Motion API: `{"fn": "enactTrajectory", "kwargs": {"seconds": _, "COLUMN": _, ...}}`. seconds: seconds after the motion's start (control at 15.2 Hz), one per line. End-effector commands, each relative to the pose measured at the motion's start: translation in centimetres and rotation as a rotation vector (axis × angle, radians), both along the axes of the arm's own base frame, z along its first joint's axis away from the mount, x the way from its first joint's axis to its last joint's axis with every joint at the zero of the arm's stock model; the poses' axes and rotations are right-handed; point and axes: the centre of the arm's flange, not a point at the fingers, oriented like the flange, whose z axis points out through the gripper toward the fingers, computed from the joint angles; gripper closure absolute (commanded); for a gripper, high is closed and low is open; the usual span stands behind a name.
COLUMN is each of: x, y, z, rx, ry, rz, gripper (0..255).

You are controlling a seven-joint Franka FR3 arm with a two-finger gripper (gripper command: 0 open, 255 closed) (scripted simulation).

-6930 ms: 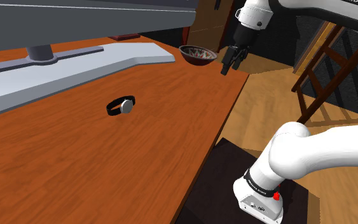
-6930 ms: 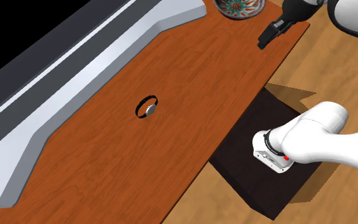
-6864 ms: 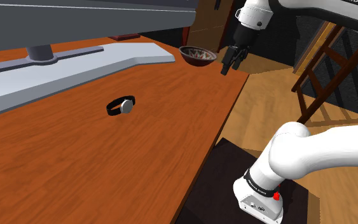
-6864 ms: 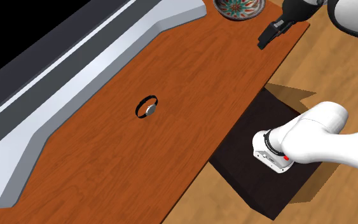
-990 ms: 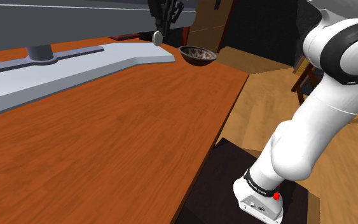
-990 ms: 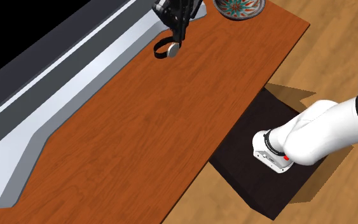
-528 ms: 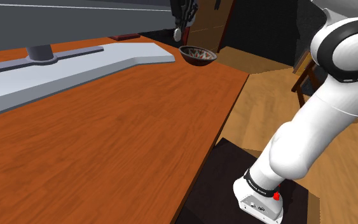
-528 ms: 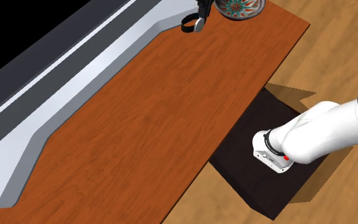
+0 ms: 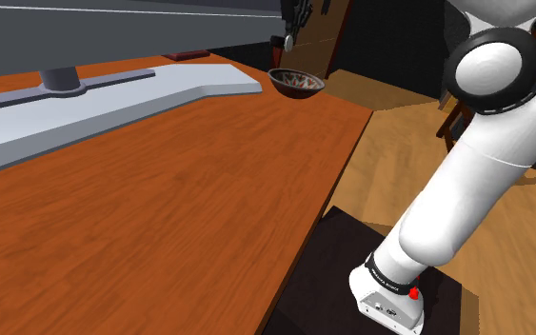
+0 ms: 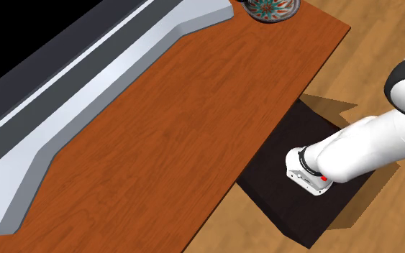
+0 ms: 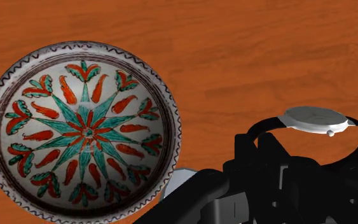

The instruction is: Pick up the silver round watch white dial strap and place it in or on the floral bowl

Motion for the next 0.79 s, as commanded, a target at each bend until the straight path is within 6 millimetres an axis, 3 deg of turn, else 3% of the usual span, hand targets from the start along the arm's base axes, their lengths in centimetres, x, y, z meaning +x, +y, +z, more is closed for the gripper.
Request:
{"fn": "enactTrajectory", "kwargs": {"seconds": 0.0, "x": 0.5, "y": -2.4, "z": 0.0, "rx": 0.0, "ry": 0.0, "rz": 0.002, "gripper": 255}}
{"fn": "enactTrajectory", "kwargs": {"seconds": 0.59, "x": 2.6, "y": -14.4, "z": 0.4, "rx": 0.0, "ry": 0.0, "rz": 0.002, "gripper": 255}}
{"fn": "enactTrajectory", "kwargs": {"seconds": 0.73, "x": 2.6, "y": -14.4, "z": -0.6, "rx": 0.0, "ry": 0.0, "rz": 0.002, "gripper": 255}}
